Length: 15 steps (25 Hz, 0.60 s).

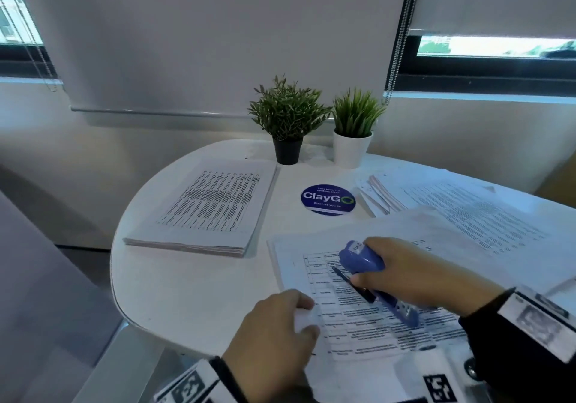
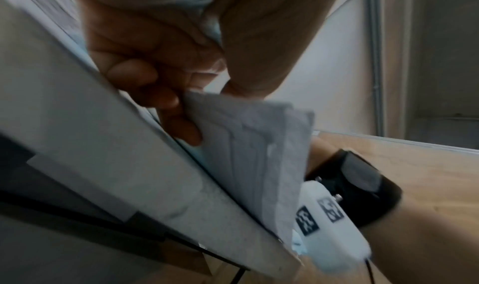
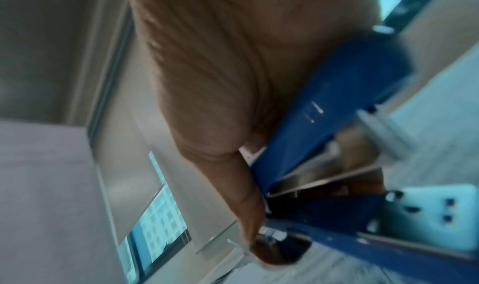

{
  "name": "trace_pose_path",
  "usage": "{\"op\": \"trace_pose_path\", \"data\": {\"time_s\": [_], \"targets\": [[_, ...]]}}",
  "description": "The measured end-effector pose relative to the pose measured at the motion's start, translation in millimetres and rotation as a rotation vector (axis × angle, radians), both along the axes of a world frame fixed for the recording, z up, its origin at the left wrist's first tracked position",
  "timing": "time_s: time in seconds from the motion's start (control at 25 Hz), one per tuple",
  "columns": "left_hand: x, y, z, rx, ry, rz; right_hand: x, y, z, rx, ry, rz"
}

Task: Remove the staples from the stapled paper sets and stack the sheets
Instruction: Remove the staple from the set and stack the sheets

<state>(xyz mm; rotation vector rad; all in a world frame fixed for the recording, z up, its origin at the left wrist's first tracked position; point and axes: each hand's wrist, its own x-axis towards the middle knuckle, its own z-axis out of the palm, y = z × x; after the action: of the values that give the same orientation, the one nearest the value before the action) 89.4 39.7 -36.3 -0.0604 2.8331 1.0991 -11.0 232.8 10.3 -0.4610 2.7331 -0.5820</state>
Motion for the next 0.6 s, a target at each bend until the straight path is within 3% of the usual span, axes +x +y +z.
{"op": "trace_pose_path", "data": {"time_s": [0.12,0.28,0.44,0.6], "targets": [[7.5,-1.1,8.5,-0.185,0.017,-0.108,-10.3,-11.7,7.5,0.193,0.097,0.140],[-17.1,-20.8,-5.7,-0.569,0.253,-0.010,-20.6,-40.8,7.3,0.349,0.180,0.296],[-32.2,-28.4,-29.9,-0.619,0.111,-0.143,-33.3,-67.8,-5.3,0.431,0.269,0.420],[-39.2,-28.9,-34.8,-0.610,0.070,-0.140,-43.4,-81.5,-12.9,0.502,0.289,0.472]]}}
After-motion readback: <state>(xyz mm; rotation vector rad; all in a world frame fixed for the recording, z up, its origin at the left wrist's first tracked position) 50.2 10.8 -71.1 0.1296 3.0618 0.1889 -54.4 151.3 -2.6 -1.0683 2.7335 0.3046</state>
